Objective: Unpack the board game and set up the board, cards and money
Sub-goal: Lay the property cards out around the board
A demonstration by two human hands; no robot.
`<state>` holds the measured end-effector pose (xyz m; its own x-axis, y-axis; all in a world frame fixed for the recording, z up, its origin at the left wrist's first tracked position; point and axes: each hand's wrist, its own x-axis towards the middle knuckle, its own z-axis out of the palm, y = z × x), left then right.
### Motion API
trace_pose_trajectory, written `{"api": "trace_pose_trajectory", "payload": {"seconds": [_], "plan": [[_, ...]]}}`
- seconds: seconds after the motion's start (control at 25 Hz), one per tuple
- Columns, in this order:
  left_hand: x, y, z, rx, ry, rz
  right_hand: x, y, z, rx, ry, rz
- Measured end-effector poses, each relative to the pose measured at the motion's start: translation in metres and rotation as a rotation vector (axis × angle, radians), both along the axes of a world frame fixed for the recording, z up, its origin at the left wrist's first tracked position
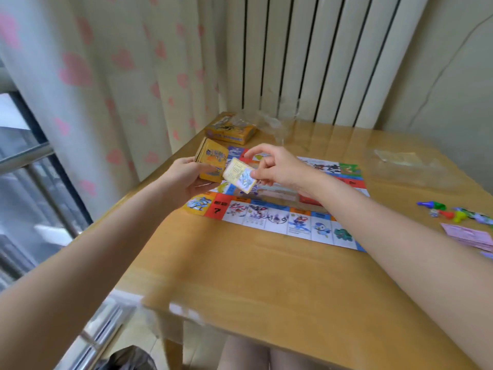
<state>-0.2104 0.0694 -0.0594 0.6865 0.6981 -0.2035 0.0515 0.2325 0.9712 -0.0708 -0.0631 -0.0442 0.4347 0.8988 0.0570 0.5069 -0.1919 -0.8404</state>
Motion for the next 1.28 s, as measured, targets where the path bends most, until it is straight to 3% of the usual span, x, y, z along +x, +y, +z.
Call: {"api": "trace_pose_trajectory", "payload": {"seconds": [0.16, 0.6, 0.76, 0.92, 1.08, 1.28], "plan": [[-0.015, 0.013, -0.006, -0.048, 0.062, -0.086, -0.011, 0.019, -0.007, 0.019, 0.047, 0.024], [-0.001, 0.017, -0.004, -0.047, -0.005, -0.09, -0.001, 0.025, -0.009, -0.078, 0.054, -0.005], [-0.008, 0.021, -0.002, -0.001, 0.053, -0.146, 0.002, 0.04, -0.009, 0.074, 0.225, -0.219], [-0.017, 0.024, 0.001, 0.022, 0.139, -0.204, -0.01, 0.056, -0.009, 0.199, 0.443, -0.19], [-0.026, 0.036, -0.002, 0.014, 0.111, -0.059, -0.018, 0.057, -0.011, 0.101, 0.245, -0.142], [-0.027, 0.029, -0.003, 0.009, 0.102, -0.206, -0.019, 0.055, -0.009, 0.047, 0.218, -0.013]]}}
